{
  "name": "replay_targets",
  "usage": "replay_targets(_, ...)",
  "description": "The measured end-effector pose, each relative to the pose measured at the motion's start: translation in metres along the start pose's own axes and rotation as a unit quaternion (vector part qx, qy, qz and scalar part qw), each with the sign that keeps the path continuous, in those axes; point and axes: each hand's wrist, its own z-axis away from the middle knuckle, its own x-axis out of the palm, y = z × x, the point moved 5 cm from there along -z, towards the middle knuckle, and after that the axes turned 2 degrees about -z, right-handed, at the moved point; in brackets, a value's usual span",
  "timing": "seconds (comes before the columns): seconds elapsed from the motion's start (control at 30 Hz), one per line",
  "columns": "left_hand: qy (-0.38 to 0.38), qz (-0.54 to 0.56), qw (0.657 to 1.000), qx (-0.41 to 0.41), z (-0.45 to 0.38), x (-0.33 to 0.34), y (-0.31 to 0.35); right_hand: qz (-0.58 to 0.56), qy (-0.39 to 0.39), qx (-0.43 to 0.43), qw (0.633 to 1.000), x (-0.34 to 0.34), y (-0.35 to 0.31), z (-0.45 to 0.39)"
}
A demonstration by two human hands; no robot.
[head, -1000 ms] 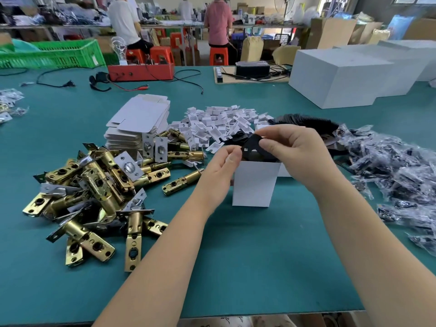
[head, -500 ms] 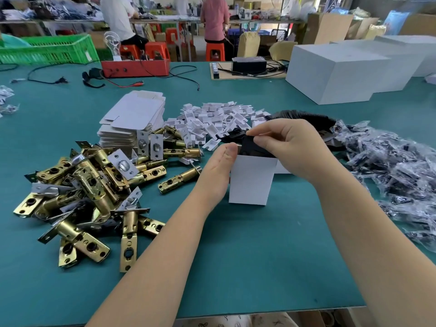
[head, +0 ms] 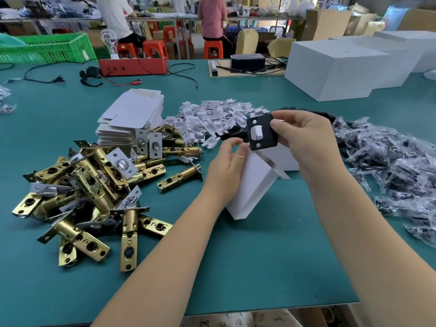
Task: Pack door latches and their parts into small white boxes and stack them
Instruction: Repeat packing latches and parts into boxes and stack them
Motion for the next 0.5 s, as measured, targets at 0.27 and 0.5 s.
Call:
replay_targets(0.27,-0.159,-0.215,0.962,0.060,0.022,0.014,0.012,0.005,0.044,0.020,0.999,-0.028,0.011,0.007)
replay_targets(0.5,-0.155,-0.151,0.974,0.067,0.026,0.012,0.010,0.039,0.084,0.022,0.995,-0.046,0.018,0.010)
